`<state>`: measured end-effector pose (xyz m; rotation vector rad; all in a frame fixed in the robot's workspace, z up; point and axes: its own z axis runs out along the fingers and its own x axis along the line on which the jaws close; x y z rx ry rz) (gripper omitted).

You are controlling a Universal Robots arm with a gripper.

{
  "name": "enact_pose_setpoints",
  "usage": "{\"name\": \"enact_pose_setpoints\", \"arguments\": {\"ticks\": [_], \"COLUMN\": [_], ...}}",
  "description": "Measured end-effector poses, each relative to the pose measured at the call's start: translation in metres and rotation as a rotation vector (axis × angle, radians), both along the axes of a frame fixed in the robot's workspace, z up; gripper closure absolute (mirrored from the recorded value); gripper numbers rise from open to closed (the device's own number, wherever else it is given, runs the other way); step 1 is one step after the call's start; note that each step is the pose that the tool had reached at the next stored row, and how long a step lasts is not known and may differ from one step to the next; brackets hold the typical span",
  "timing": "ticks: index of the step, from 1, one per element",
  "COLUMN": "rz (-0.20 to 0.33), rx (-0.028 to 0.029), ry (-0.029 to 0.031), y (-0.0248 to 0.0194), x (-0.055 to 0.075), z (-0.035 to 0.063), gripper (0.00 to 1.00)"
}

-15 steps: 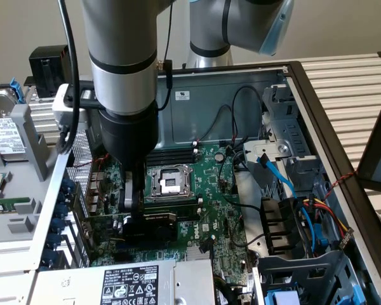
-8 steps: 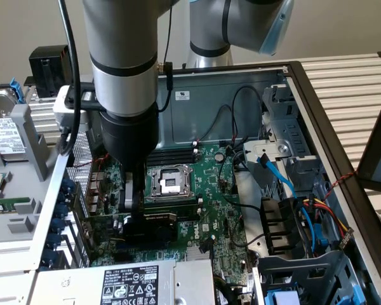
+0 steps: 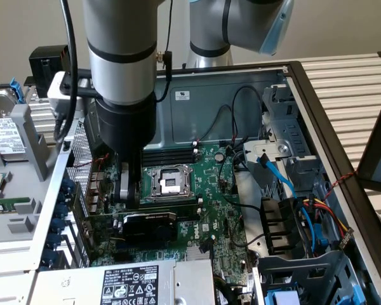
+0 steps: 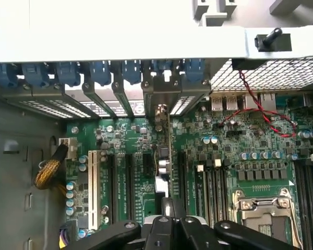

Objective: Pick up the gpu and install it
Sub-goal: 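Press down on the gpu until it lock into place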

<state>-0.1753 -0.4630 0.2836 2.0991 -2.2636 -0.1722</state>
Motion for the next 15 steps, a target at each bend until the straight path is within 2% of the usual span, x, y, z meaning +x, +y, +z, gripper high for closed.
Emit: {"name": "enact_pose_setpoints", "arguments": {"ticks": [9, 15], "rz": [0.000, 0.000], "rx": [0.0000, 0.0001], "ry": [0.0030, 0.0039], "y": [-0.0001, -0.0001], "x": [0.000, 0.000], "z": [0.0396, 0.0398], "gripper": [0.89, 0.89]}}
